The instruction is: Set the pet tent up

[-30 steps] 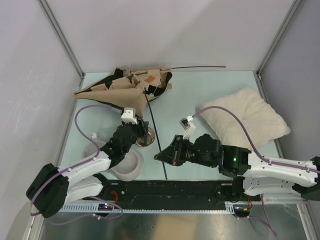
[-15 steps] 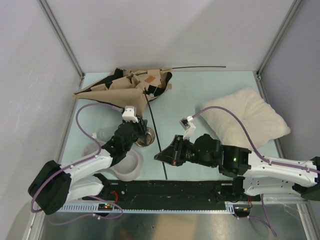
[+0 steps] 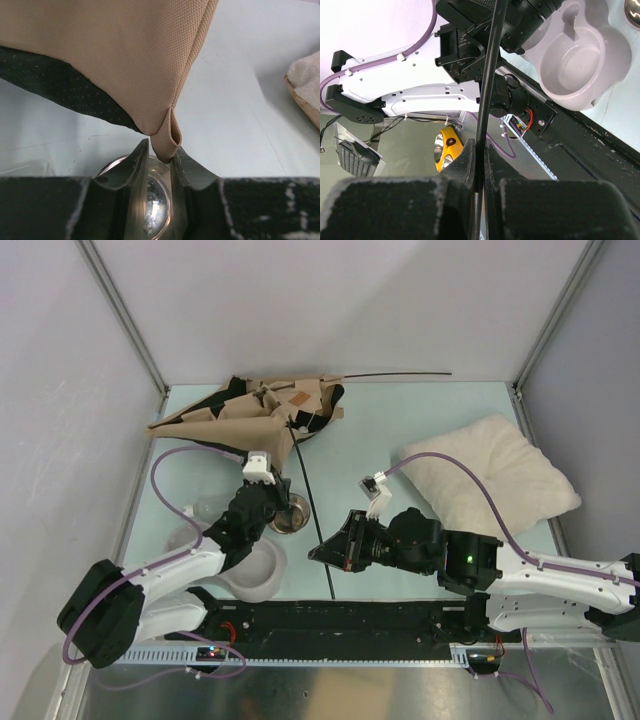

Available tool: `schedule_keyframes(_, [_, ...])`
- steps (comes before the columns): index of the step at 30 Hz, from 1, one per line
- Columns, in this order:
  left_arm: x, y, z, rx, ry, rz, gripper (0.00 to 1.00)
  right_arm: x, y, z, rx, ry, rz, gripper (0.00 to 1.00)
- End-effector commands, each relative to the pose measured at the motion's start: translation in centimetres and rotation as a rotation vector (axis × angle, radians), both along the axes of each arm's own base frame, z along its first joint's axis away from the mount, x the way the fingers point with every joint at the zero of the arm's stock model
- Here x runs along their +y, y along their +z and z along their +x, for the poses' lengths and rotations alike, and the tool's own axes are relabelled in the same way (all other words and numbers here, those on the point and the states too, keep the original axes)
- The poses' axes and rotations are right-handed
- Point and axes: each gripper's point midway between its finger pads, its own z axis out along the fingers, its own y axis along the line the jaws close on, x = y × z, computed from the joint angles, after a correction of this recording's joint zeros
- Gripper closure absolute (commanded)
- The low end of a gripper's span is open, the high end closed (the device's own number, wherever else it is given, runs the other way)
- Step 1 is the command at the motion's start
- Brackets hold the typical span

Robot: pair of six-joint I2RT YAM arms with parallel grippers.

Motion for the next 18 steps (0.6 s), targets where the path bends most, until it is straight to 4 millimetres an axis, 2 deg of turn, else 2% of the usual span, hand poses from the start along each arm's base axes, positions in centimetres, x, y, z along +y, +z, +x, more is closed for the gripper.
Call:
schedule_keyframes(1, [0.10,3.30,0.86,-0.075,0.026,-0.074,0.73,-0.14,3.96,0.96,-0.052,-0.045,0.096,1.00])
schedule_keyframes(3, [0.28,3.41,0.83,-0.078,0.028,-0.079,0.76,-0.12,3.99,0.97,-0.053,-0.045,0.097,1.00])
schedule_keyframes(6, [0.53,3.53,0.75,-0.085,0.028,-0.077,0.94,-0.14,3.97,1.00,-0.053,-0.047,0.097,1.00])
schedule_keyframes(7, [0.61,3.56,0.72,-0.087,0.029,-0.075,0.97,-0.13,3.98,0.99,-0.053,-0.046,0.098,1.00])
schedule_keyframes(18, [0.87,3.39,0.32,-0.097,0.008,-0.047,1.00,0.08,3.89,1.09,-0.064,-0.046,0.093,1.00])
